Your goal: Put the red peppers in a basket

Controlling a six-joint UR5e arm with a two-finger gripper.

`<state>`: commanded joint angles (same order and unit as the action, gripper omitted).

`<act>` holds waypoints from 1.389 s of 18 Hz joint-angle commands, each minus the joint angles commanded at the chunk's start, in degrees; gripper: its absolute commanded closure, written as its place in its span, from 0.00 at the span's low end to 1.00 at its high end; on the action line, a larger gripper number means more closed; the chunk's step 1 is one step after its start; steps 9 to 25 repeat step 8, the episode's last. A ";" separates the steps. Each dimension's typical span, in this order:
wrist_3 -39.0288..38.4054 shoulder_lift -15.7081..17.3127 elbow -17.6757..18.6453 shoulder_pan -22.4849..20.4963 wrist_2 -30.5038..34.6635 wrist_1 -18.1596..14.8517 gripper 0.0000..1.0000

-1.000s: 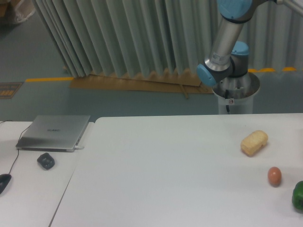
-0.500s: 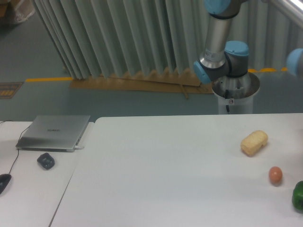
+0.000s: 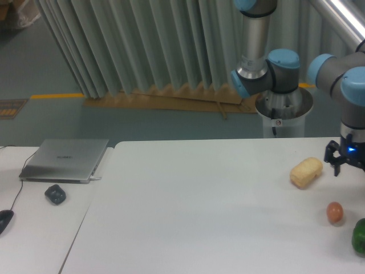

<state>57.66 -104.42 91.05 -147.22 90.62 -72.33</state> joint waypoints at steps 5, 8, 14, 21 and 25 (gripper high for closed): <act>-1.67 0.27 0.53 0.61 -0.88 0.18 0.00; -1.67 0.35 0.62 0.35 -0.97 -0.09 0.00; -1.67 0.35 0.62 0.35 -0.97 -0.09 0.00; -1.67 0.35 0.62 0.35 -0.97 -0.09 0.00; -1.67 0.35 0.62 0.35 -0.97 -0.09 0.00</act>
